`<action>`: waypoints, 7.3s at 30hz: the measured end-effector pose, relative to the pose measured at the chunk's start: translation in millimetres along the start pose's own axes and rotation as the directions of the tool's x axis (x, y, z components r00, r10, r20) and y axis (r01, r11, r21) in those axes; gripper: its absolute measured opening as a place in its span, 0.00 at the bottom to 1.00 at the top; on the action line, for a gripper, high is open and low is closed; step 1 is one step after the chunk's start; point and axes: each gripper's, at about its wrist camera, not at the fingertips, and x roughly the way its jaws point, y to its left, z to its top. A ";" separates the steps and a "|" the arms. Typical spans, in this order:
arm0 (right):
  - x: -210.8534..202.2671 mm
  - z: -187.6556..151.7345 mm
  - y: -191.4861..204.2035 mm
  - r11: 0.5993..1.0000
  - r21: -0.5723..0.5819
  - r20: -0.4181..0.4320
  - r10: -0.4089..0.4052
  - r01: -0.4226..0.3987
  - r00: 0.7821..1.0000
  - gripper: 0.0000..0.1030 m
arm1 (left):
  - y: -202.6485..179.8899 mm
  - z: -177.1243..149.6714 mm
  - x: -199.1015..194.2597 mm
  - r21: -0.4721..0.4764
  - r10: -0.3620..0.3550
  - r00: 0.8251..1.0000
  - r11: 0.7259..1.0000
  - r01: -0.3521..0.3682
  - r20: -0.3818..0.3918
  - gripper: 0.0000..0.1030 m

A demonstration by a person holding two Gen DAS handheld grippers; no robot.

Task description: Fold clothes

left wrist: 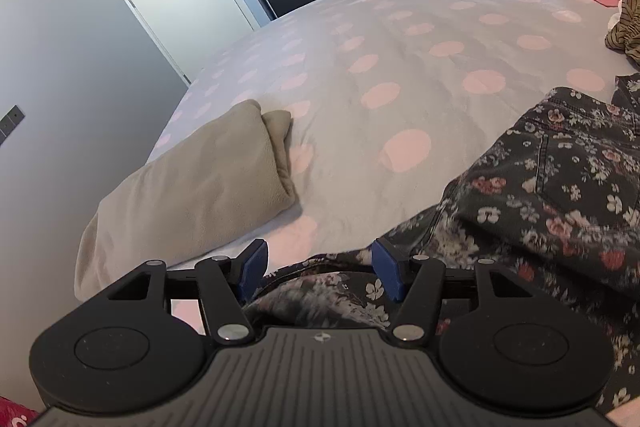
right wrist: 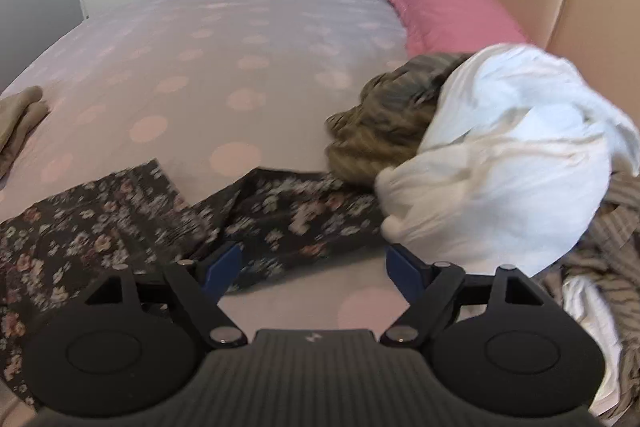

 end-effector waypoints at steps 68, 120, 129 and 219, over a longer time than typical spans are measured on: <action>43.4 -76.2 79.9 0.963 0.233 -0.206 0.186 -0.137 0.961 0.48 | 2.0 -0.5 -23.9 -0.306 -0.166 0.966 0.926 0.222 0.201 0.07; 61.9 -61.9 83.6 0.973 0.149 -0.211 0.207 -0.178 0.955 0.57 | -116.0 55.1 -9.9 0.036 -0.354 0.929 0.935 0.352 0.110 0.06; 66.6 -67.3 81.2 0.976 0.152 -0.229 0.191 -0.159 0.955 0.58 | -102.9 52.3 -0.5 -0.022 -0.294 0.951 0.954 0.298 0.098 0.06; -51.4 67.8 -26.2 0.888 0.430 0.343 0.006 -0.163 0.939 0.03 | 170.0 -37.8 -88.5 -0.756 0.241 0.946 0.655 0.006 0.216 0.02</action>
